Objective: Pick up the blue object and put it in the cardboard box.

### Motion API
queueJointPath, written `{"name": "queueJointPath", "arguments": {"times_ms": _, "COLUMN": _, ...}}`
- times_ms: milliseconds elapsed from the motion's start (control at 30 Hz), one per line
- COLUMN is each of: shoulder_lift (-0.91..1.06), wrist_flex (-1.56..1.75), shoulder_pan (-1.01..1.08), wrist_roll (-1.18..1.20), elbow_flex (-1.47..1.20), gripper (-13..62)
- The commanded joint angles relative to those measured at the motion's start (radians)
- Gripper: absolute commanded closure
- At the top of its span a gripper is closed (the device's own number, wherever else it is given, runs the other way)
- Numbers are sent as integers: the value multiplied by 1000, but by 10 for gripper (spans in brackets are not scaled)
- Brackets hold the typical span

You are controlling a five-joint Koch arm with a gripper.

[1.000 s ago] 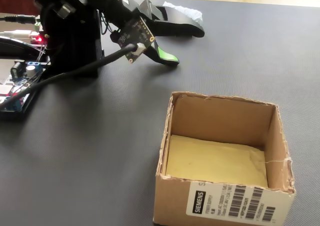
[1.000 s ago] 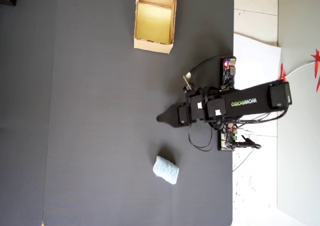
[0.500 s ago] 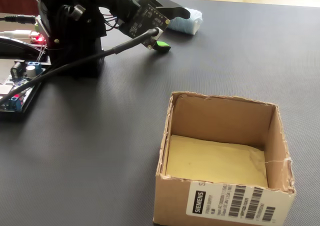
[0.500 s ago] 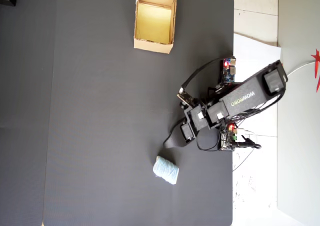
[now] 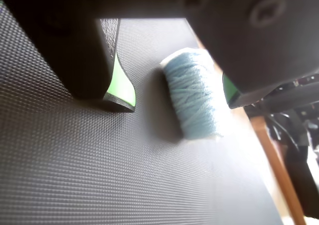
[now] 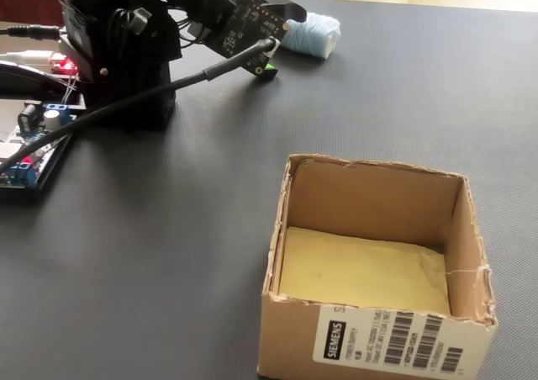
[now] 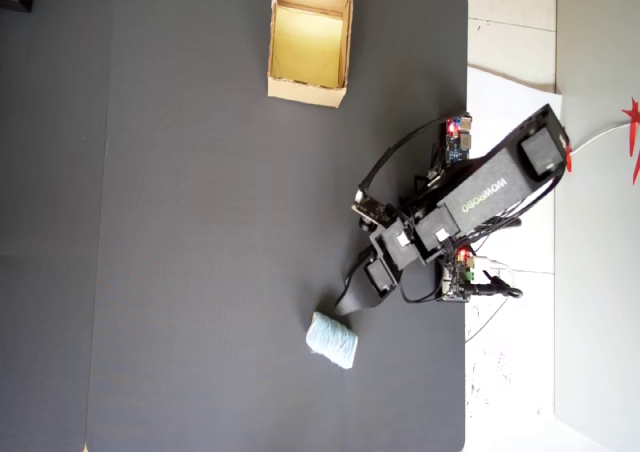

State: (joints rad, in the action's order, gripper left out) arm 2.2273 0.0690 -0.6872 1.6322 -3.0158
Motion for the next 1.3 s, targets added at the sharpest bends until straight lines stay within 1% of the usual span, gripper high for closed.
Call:
{"name": "queueJointPath", "arguments": {"times_ms": 0, "shoulder_lift": -23, "wrist_flex": 6, "shoulder_pan": -17, "wrist_roll": 40, "elbow_flex": 71, "gripper": 164}}
{"name": "queueJointPath", "arguments": {"times_ms": 133, "shoulder_lift": -86, "wrist_flex": -28, "shoulder_pan": -14, "wrist_roll": 34, "elbow_flex": 149, "gripper": 164}}
{"name": "queueJointPath", "arguments": {"times_ms": 300, "shoulder_lift": -98, "wrist_flex": -236, "shoulder_pan": -14, "wrist_roll": -58, "elbow_flex": 304, "gripper": 163}}
{"name": "queueJointPath", "arguments": {"times_ms": 567, "shoulder_lift": -120, "wrist_flex": -463, "shoulder_pan": -18, "wrist_roll": -58, "elbow_flex": 511, "gripper": 163}}
{"name": "queueJointPath", "arguments": {"times_ms": 800, "shoulder_lift": -210, "wrist_flex": -646, "shoulder_pan": -60, "wrist_roll": -55, "elbow_flex": 678, "gripper": 163}}
{"name": "queueJointPath", "arguments": {"times_ms": 933, "shoulder_lift": -316, "wrist_flex": -713, "shoulder_pan": -109, "wrist_roll": -51, "elbow_flex": 735, "gripper": 163}}
{"name": "queueJointPath", "arguments": {"times_ms": 1100, "shoulder_lift": -367, "wrist_flex": -726, "shoulder_pan": -141, "wrist_roll": -52, "elbow_flex": 772, "gripper": 163}}
{"name": "queueJointPath", "arguments": {"times_ms": 1267, "shoulder_lift": -479, "wrist_flex": -724, "shoulder_pan": -184, "wrist_roll": -55, "elbow_flex": 831, "gripper": 163}}
